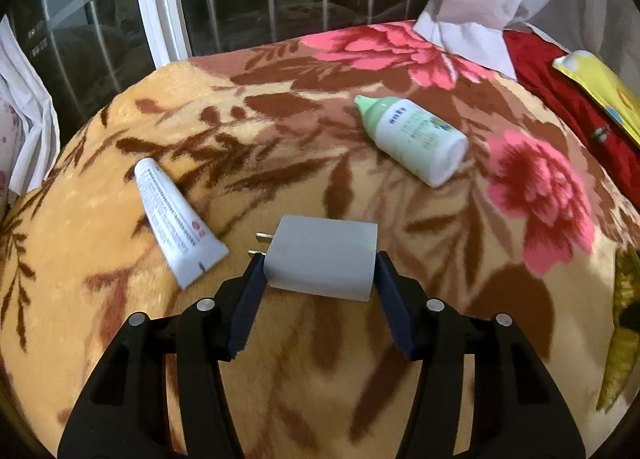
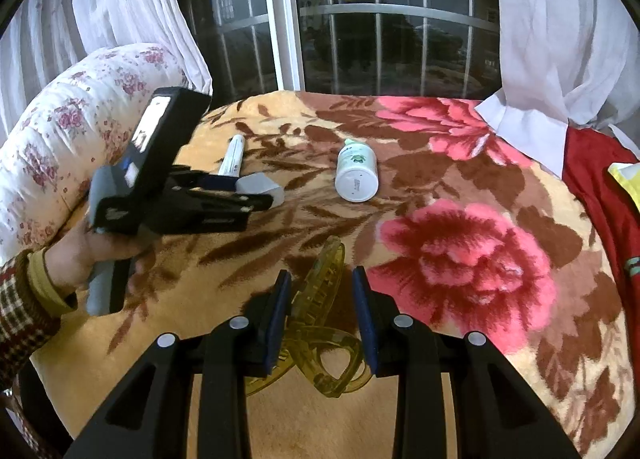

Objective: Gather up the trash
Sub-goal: 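Grasp the white charger with the left tool while the right tool holds the hair clip, then lower both tools to the orange bin and release the charger and clip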

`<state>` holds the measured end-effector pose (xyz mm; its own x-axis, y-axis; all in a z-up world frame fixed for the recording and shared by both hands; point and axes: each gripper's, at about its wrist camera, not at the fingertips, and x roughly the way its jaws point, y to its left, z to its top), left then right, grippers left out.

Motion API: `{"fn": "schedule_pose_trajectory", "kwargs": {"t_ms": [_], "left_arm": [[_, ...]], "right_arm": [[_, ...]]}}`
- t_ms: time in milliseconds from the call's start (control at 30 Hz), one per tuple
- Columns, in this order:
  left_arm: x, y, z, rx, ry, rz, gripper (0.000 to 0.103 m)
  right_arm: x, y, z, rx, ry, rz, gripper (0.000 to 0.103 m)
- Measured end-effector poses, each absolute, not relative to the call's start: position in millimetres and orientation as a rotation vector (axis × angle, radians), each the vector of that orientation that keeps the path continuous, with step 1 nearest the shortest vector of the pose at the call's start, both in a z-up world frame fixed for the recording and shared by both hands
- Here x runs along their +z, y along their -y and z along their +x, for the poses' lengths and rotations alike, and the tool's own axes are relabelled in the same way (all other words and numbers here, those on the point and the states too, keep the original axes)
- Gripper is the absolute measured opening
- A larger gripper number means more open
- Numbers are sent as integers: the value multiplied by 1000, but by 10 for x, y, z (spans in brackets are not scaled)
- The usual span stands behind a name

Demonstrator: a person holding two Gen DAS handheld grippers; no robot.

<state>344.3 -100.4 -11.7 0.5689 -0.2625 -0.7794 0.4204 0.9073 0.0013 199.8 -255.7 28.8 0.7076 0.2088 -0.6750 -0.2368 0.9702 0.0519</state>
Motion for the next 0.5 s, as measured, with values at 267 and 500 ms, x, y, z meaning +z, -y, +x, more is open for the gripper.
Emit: {"fn": "schedule_pose_trajectory", "kwargs": {"t_ms": [267, 500], "left_arm": [[133, 881, 2752, -450, -848, 183, 53], [264, 661, 2082, -465, -833, 152, 53]], "right_arm": [[343, 2460, 1766, 252, -745, -47, 32], [342, 2306, 1462, 262, -765, -53, 32]]}}
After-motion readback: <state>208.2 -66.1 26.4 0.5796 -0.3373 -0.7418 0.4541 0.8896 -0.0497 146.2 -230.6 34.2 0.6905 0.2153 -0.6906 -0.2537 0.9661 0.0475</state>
